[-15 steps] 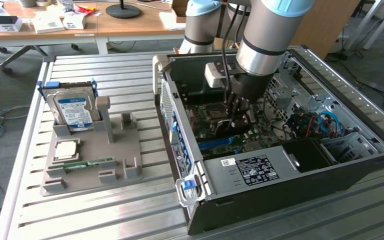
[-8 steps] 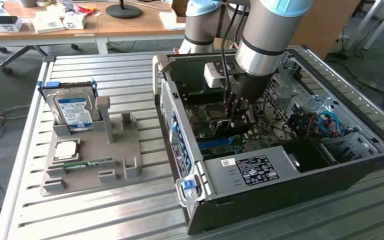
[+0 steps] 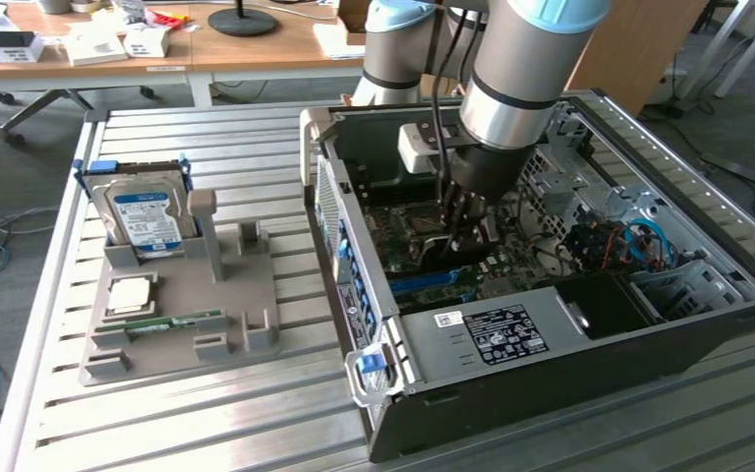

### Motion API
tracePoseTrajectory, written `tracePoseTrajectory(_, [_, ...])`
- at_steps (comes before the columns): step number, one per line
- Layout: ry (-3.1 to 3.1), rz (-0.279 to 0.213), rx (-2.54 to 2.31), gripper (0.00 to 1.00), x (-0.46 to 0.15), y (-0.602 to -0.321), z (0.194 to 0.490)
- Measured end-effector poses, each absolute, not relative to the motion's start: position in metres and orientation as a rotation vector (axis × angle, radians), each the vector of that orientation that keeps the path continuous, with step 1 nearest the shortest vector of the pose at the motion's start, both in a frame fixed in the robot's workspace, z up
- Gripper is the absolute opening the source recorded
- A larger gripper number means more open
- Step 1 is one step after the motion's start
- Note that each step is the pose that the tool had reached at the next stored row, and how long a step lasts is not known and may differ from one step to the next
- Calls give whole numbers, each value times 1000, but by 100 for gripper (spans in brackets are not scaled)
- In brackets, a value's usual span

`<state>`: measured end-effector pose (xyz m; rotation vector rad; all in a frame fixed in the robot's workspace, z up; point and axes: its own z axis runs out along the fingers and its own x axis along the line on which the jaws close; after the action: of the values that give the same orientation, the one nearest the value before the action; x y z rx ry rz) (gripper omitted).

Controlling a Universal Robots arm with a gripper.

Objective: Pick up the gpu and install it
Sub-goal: 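Insert the gpu into the slot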

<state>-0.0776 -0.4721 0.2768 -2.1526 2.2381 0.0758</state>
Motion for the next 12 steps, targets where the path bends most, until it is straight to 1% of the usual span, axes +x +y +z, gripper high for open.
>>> tracePoseTrajectory(12, [2239,75,-2153,26,-79,-472,275])
